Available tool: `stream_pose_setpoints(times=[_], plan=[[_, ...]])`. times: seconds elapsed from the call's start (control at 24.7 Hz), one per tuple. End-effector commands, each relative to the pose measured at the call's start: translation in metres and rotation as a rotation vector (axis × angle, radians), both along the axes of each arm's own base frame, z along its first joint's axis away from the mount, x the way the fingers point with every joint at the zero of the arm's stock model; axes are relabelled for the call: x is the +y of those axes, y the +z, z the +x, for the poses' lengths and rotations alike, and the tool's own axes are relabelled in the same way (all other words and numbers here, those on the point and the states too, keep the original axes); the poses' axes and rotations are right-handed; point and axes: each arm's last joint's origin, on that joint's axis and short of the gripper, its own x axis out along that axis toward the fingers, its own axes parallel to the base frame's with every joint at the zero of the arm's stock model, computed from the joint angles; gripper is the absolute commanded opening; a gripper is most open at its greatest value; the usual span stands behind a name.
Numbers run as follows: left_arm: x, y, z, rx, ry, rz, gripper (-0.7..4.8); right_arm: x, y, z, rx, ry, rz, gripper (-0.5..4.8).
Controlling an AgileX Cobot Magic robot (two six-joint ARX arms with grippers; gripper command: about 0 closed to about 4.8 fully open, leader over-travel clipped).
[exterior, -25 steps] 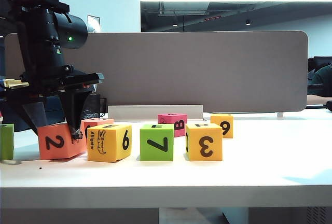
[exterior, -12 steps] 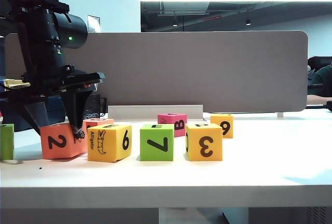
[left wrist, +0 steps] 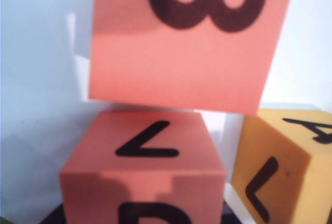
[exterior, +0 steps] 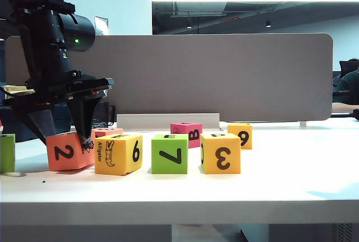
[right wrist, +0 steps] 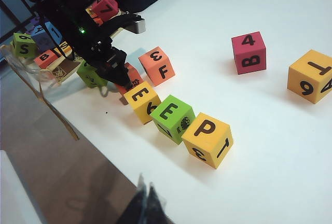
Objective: Select the appropriate blocks from the scattered letter blocks on the table and arrange them in a row to spell out "DEEP".
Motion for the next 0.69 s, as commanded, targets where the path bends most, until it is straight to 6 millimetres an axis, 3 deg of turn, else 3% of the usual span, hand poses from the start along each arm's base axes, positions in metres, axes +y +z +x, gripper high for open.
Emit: stream_pose_setpoints(times=[0.04, 0.45, 0.61, 0.69], plan=[[0.0004, 0.0026, 0.0008, -0.021, -0.004, 0.007, 2.82, 0.0001, 0.0023, -0.0001, -0.014, 0.004, 0.003, -0.01], [0.0018, 0.0025, 0.0014, -0.05, -0.055, 0.066, 2.8, 0.0001, 0.0023, -0.0001, -0.014, 0.004, 0.003, -0.01], [0.0018, 0.0024, 0.0014, -0.049, -0.055, 0.066, 3.72, 0.0001, 0.0023, -0.0001, -0.014, 0.004, 0.003, -0.01], [0.0019, 0.0024, 0.0014, -0.048, -0.055, 0.066, 3.77, 0.0001, 0.0023, -0.0001, -0.014, 0.004, 0.003, -0.01]])
